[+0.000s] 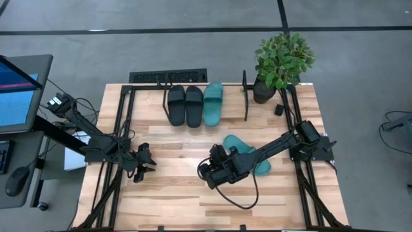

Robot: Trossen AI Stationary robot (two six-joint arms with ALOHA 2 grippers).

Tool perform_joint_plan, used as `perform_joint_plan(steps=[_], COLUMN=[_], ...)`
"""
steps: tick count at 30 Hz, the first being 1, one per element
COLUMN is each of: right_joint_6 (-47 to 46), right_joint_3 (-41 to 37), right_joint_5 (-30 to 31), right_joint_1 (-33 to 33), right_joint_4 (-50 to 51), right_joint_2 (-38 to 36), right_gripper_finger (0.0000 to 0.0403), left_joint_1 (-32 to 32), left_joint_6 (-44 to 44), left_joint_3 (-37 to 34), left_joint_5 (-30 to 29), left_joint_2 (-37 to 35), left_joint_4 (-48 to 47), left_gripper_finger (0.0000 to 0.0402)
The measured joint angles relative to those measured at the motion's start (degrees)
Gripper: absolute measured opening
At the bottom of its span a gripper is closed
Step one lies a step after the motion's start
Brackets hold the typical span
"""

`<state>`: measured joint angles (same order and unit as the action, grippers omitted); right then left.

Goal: Pick and place slides into the shelf
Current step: Put green slide on the shelf

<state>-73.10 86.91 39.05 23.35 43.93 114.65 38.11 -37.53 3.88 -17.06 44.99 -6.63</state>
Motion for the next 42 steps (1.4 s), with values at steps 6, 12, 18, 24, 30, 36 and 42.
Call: perform_joint_plan(steps=[6, 12, 18, 24, 30, 36, 42], right_joint_6=[3.05, 3.09, 3.13, 6.47, 8.72, 10.53, 10.79], right_joint_3=[3.26, 8.50, 13.22, 13.99, 13.98, 13.99, 13.97], right_joint_5=[0.11, -1.18, -4.14, -7.51, -9.14, -9.08, -9.22], right_joint_1=[0.25, 0.16, -0.72, -2.63, -3.63, -3.96, -5.00], right_joint_4=[5.24, 17.03, 26.88, 30.02, 29.95, 29.79, 29.90], right_joint_2=[0.00, 0.00, 0.00, 0.00, 0.00, 0.00, 0.00], right_gripper_finger=[0.0003, 0.0003, 0.0003, 0.0003, 0.0003, 0.0003, 0.0003], left_joint_1=[0.00, 0.00, 0.00, 0.01, 0.02, 0.00, 0.01], left_joint_6=[-0.01, -0.01, -0.01, -0.01, -0.01, -0.01, -0.01], left_joint_3=[0.00, 0.00, 0.00, 0.01, 0.00, 0.00, 0.00], left_joint_5=[-0.02, 0.01, -0.02, -0.02, 0.00, 0.00, -0.01], left_joint_2=[0.00, 0.00, 0.00, 0.00, 0.00, 0.00, 0.00], left_joint_4=[0.00, 0.00, 0.00, 0.00, 0.00, 0.00, 0.00], left_gripper_finger=[0.0135, 0.0135, 0.0135, 0.0135, 0.0135, 0.0135, 0.0135])
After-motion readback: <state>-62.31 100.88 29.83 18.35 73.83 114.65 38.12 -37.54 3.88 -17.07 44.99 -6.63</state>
